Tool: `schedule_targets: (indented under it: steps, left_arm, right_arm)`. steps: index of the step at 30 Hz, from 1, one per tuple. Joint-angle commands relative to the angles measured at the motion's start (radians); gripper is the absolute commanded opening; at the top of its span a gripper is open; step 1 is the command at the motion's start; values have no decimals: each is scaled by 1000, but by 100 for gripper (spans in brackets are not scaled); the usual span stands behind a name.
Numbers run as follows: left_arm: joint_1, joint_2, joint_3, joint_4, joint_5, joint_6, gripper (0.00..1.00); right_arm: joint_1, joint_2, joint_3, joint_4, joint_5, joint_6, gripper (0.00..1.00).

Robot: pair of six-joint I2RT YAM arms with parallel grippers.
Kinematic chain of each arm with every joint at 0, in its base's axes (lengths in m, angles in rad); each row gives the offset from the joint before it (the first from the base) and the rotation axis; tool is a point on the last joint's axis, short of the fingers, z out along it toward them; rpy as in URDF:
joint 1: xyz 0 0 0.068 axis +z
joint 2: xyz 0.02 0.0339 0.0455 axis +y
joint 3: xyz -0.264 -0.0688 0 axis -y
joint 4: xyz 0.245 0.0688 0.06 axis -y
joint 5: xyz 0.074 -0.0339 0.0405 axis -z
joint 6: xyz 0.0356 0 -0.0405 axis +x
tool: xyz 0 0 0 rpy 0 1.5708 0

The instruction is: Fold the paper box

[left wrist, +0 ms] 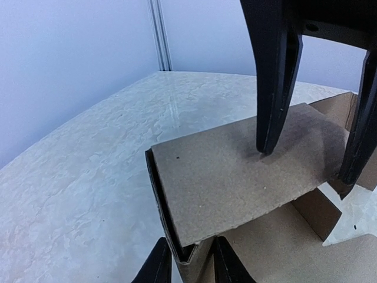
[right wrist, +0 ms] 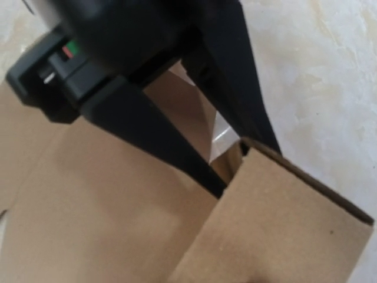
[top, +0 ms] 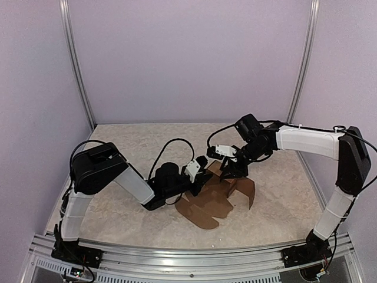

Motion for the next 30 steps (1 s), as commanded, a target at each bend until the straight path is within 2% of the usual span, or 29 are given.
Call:
schedule_targets:
  steps: [1,6,12,16,21,26,30]
  left_arm:
    - [-4,19,2,25,-6,-17,24]
    - [-5,-17,-16,5,2,-41,18]
    - [-6,-19,-16,-18,-10,-44,11]
    - [-11,-6,-9,-16,-23,-38,12]
    - [-16,11,25,-45,-34,-16,19]
    - [-14,38,62,-77,-19,0,20]
    - [-14,48,63,-75,-19,8,19]
  right_arm:
    - [-38,3,49,-109,-58,25,36]
    - [-148,-28,97,-111,-137,67,38]
    - [-235,50,88,-85,-211,122,41]
    - [-240,109,76,-61,-233,169,40]
    - [-244,190,97,-130,-342,172,41]
    - [-261,236,104,-152,-451,187,42]
    - [-278,312,173,-213,-546,221,52]
